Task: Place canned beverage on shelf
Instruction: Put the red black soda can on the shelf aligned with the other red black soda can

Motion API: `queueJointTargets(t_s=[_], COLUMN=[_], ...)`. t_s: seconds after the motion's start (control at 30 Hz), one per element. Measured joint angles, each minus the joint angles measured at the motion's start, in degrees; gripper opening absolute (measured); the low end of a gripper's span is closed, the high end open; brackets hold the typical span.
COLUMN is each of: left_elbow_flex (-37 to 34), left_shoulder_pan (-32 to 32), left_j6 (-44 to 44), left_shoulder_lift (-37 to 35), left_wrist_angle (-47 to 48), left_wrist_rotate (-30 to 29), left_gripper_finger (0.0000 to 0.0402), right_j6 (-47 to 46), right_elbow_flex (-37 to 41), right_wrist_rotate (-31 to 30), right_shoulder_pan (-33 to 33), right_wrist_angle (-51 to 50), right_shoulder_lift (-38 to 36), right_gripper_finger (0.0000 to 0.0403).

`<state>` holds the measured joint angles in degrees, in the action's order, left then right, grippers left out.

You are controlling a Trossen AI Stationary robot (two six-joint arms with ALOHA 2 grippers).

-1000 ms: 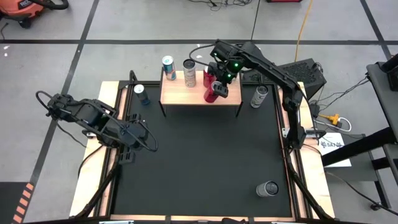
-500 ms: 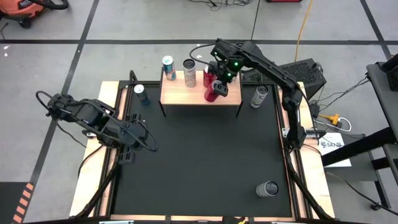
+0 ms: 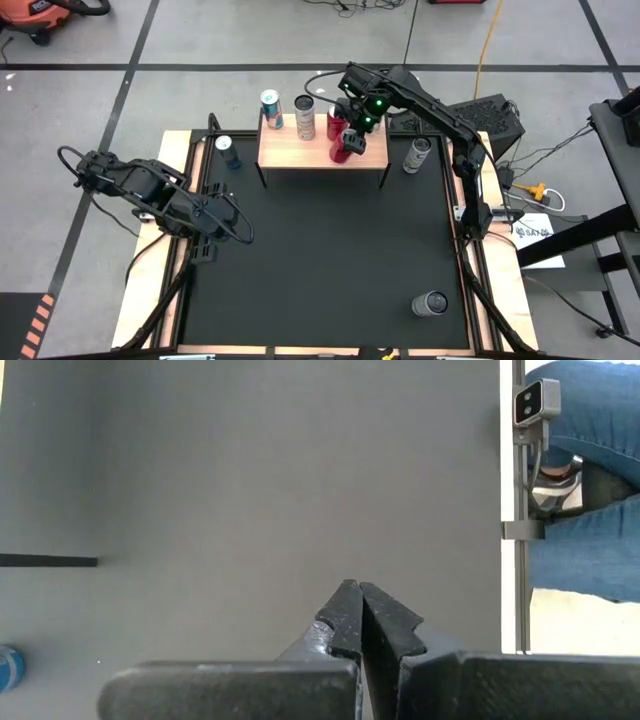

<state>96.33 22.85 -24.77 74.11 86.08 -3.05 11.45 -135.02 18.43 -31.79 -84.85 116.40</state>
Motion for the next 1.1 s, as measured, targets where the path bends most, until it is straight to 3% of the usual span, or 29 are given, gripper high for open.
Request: queueJointTargets(t_s=[1.1], left_elbow_flex=[0.0], left_shoulder_pan=[0.0], left_j6=[-0.1], left_shoulder_lift=[0.0], left_wrist_angle=[0.2], left_wrist_rotate=[0.0], left_gripper_finger=[0.0], right_j6=[-0.3], right_elbow_flex=[0.0], right_wrist_rotate=[-0.2], right_shoulder_pan=[0.0], right_wrist_angle=[4.6], right_shoulder_lift=[0.2], right_gripper_finger=[0.0315])
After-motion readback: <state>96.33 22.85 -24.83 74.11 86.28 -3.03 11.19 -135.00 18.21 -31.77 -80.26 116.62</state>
